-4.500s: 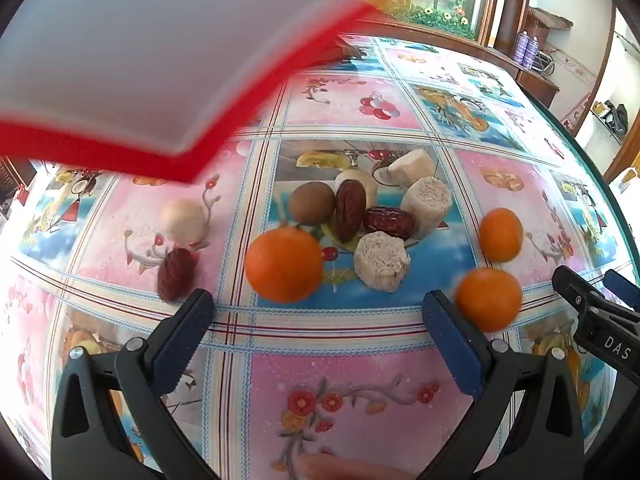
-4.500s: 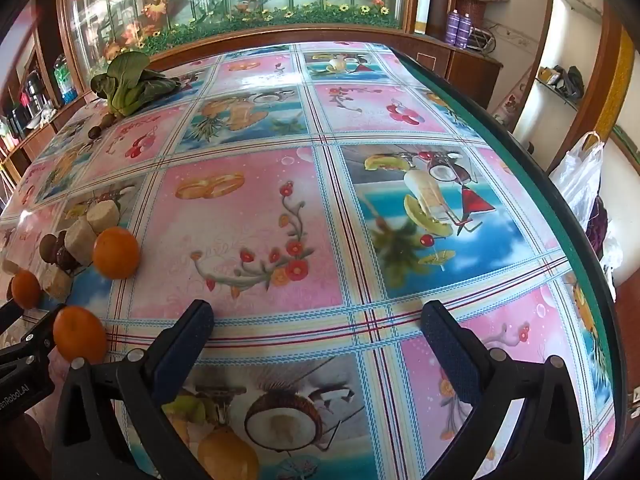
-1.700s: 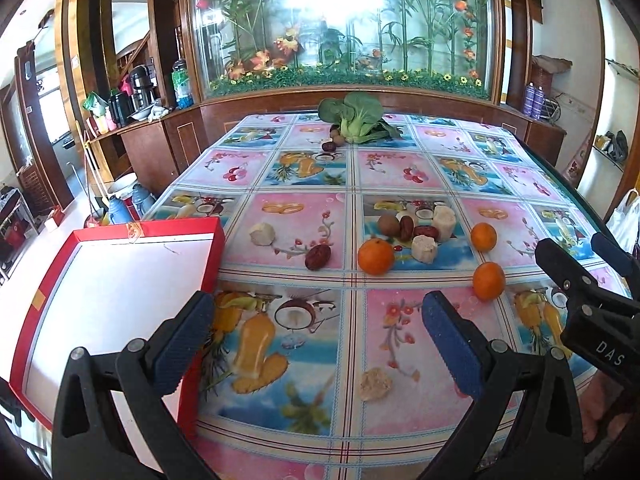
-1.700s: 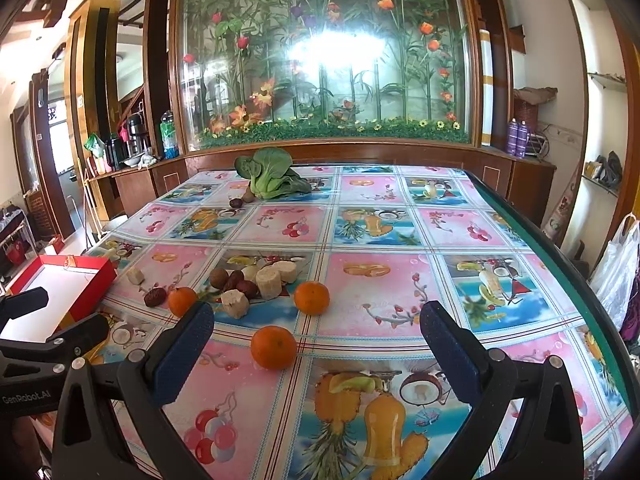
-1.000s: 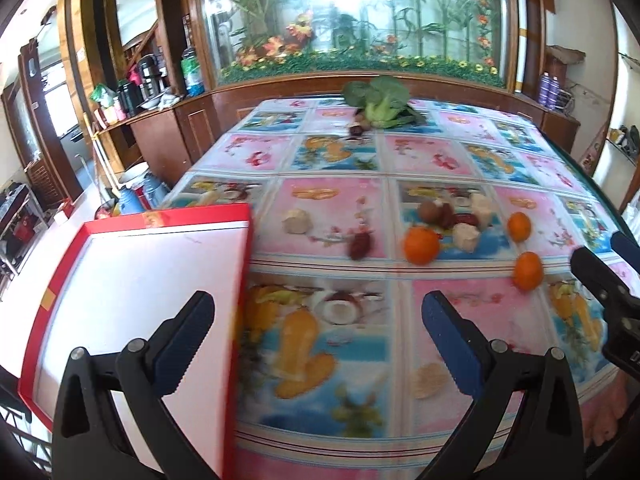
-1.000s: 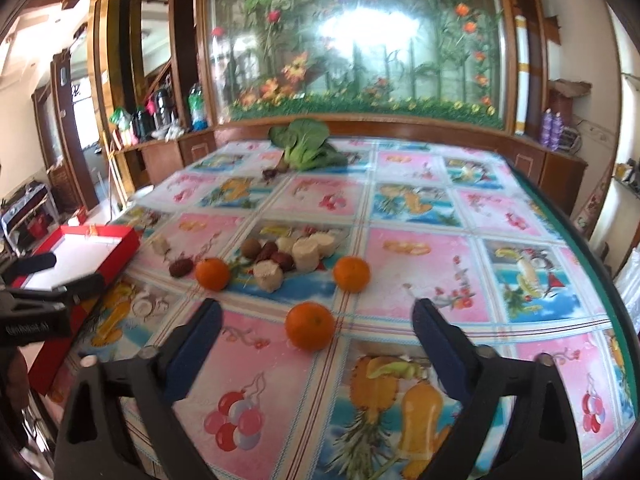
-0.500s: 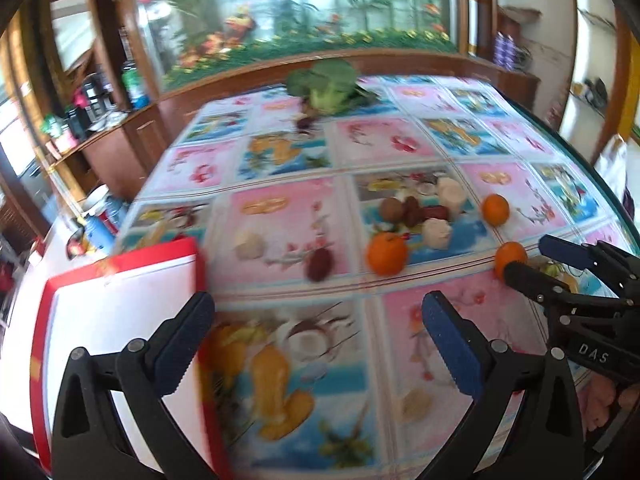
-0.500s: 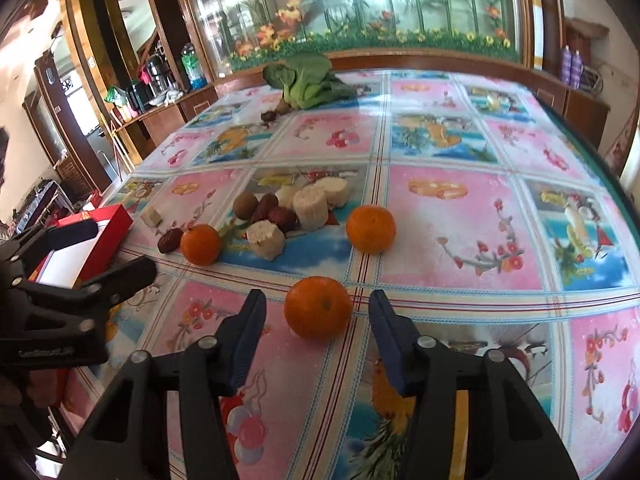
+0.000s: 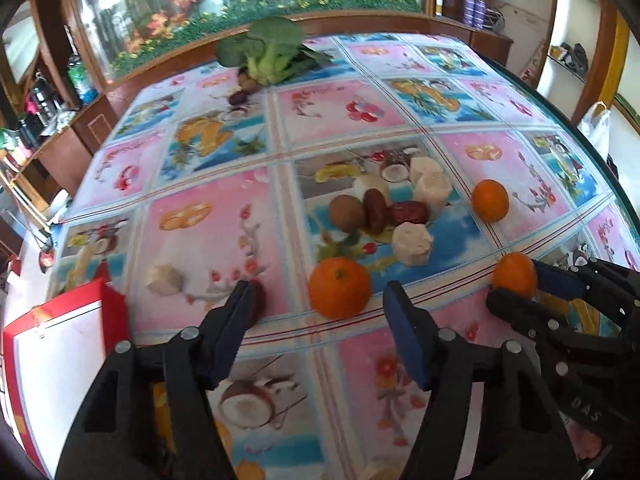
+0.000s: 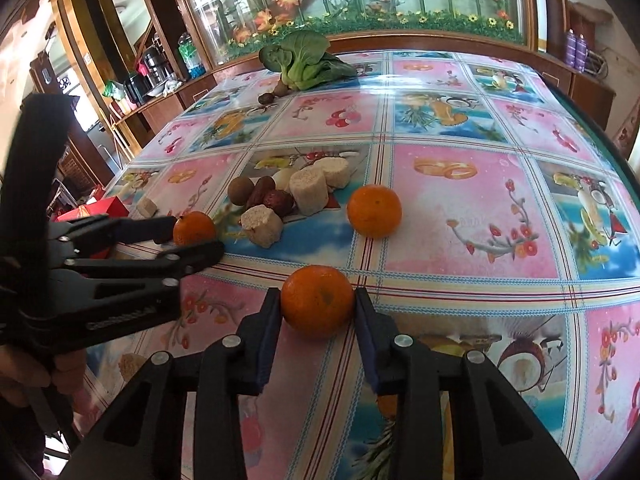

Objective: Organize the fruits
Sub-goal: 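Close the right tool on an orange while the left tool grasps another orange, then carry both oranges over the red-rimmed tray and open both tools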

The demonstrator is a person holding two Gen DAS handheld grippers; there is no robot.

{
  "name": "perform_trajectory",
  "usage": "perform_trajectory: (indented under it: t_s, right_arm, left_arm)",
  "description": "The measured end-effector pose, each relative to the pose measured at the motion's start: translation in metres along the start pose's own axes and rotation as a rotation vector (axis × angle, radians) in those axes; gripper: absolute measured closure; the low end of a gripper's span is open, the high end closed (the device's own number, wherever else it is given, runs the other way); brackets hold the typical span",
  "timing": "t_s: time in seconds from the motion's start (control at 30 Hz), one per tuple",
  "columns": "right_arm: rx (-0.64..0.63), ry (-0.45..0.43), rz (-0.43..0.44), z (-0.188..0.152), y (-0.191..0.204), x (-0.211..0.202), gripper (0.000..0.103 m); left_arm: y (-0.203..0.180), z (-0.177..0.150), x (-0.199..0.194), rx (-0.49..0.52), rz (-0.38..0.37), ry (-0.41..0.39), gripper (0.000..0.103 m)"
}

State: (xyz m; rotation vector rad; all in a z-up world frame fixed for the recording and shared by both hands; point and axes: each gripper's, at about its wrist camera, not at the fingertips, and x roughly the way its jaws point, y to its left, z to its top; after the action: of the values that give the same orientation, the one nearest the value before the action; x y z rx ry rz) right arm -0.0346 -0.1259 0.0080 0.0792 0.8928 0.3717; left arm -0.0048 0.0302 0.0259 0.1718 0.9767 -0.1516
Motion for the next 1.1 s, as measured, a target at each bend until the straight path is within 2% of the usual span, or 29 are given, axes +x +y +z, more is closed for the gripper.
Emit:
perform_trajectory:
  t_s: [0.1, 0.23, 0.33, 0.37, 0.4, 0.57, 0.73, 0.83, 0.93, 1.0, 1.1]
  right_arm:
    - [0.006, -0.002, 0.005, 0.001, -0.001, -0.001, 0.068]
    - [0.014, -0.009, 0.013, 0.000, -0.002, -0.002, 0.068]
    - [0.020, -0.024, 0.019, 0.001, -0.002, -0.004, 0.069]
    - [0.021, -0.034, 0.024, 0.000, -0.003, -0.005, 0.069]
    - [0.020, -0.041, 0.025, 0.001, -0.002, -0.007, 0.069]
    - [0.013, -0.104, 0.036, 0.002, 0.000, -0.017, 0.069]
    - [-0.025, -0.138, 0.064, 0.001, 0.014, -0.023, 0.069]
    - [-0.035, -0.133, 0.141, -0.001, 0.035, -0.021, 0.069]
    - [-0.072, -0.116, 0.249, 0.000, 0.079, -0.016, 0.069]
    - [-0.135, -0.097, 0.319, 0.001, 0.122, -0.010, 0.069]
    - [-0.211, -0.057, 0.407, 0.002, 0.172, -0.003, 0.069]
  left_arm:
    - [-0.002, 0.001, 0.009, 0.001, -0.026, 0.026, 0.043]
    - [-0.001, 0.001, 0.014, -0.026, -0.048, 0.029, 0.045]
    - [0.000, 0.001, 0.014, -0.042, -0.073, 0.025, 0.055]
    - [0.000, 0.001, 0.014, -0.041, -0.078, 0.020, 0.065]
    - [-0.001, 0.001, 0.013, -0.042, -0.075, 0.016, 0.067]
    - [0.005, -0.005, -0.001, -0.088, -0.103, -0.013, 0.068]
    - [0.023, -0.026, -0.054, -0.135, -0.095, -0.109, 0.068]
    - [0.047, -0.051, -0.093, -0.176, -0.053, -0.181, 0.068]
    - [0.078, -0.085, -0.122, -0.227, 0.036, -0.217, 0.068]
    - [0.103, -0.111, -0.134, -0.268, 0.117, -0.209, 0.068]
    - [0.133, -0.142, -0.140, -0.323, 0.188, -0.178, 0.068]
